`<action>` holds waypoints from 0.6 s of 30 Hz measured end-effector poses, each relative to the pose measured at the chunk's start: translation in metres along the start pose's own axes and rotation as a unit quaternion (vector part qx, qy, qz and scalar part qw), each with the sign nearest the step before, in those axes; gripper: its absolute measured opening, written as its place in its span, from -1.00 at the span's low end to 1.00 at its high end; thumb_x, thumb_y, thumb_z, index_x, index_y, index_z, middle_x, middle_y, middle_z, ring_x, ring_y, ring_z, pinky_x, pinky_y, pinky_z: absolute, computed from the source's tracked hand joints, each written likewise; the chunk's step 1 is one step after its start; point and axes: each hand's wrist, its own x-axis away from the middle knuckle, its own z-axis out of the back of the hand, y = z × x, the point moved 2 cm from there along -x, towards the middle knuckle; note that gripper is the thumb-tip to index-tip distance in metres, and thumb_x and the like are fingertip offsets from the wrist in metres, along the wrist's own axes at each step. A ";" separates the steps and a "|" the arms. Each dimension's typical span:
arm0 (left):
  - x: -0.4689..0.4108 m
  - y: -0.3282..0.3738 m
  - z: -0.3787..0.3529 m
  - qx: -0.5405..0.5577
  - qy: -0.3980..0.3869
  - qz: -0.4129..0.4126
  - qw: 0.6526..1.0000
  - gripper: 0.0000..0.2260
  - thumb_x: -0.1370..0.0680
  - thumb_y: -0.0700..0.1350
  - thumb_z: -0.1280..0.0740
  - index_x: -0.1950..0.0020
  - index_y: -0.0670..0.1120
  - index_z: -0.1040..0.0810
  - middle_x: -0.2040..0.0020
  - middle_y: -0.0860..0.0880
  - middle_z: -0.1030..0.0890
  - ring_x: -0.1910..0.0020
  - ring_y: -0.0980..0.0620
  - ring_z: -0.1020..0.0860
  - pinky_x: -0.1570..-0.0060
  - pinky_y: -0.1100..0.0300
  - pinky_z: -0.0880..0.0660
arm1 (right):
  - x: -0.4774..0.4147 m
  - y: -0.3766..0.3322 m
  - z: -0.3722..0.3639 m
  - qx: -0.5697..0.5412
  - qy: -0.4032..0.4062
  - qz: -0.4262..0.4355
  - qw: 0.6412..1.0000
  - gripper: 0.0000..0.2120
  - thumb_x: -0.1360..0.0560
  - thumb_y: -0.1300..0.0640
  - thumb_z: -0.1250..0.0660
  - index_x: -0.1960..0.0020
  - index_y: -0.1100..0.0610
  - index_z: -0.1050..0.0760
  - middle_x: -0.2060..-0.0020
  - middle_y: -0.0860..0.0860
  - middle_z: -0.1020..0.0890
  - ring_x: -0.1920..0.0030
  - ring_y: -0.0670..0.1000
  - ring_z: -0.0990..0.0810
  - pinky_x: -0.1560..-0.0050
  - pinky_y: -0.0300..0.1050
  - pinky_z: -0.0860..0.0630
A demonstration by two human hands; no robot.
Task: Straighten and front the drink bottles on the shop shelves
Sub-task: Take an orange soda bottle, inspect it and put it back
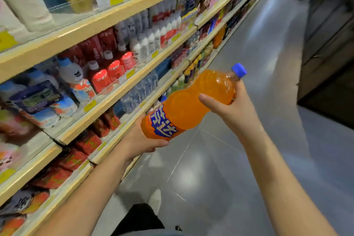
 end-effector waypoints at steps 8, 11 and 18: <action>-0.124 0.063 -0.020 -0.026 -0.115 0.000 0.993 -0.10 -0.17 -0.12 -0.68 -0.39 0.11 -0.30 -0.16 -0.05 -0.57 -0.07 -0.14 -0.63 0.25 0.07 -0.61 | -0.074 0.005 0.046 0.028 0.109 -0.032 0.993 -0.22 -0.27 -0.21 -0.65 -0.40 -0.21 -0.39 -0.17 -0.24 -0.66 -0.14 -0.15 -0.67 -0.15 0.06 -0.66; -0.163 0.080 -0.040 -0.040 -0.136 0.006 0.990 -0.10 -0.23 -0.14 -0.68 -0.39 0.18 -0.21 -0.16 0.04 -0.53 -0.09 -0.02 -0.61 0.17 0.09 -0.66 | -0.101 0.011 0.069 0.035 0.129 -0.042 0.990 -0.21 -0.29 -0.21 -0.62 -0.42 -0.21 -0.36 -0.16 -0.28 -0.64 -0.14 -0.21 -0.65 -0.13 0.02 -0.67; -0.265 0.125 -0.110 -0.052 -0.172 0.004 0.984 -0.15 -0.19 -0.09 -0.69 -0.30 0.23 -0.28 -0.10 0.08 -0.58 -0.03 0.03 -0.63 0.24 0.20 -0.63 | -0.181 0.043 0.147 0.027 0.170 -0.036 0.984 -0.25 -0.28 -0.17 -0.61 -0.39 -0.21 -0.37 -0.12 -0.33 -0.62 -0.10 -0.29 -0.62 0.04 -0.26 -0.66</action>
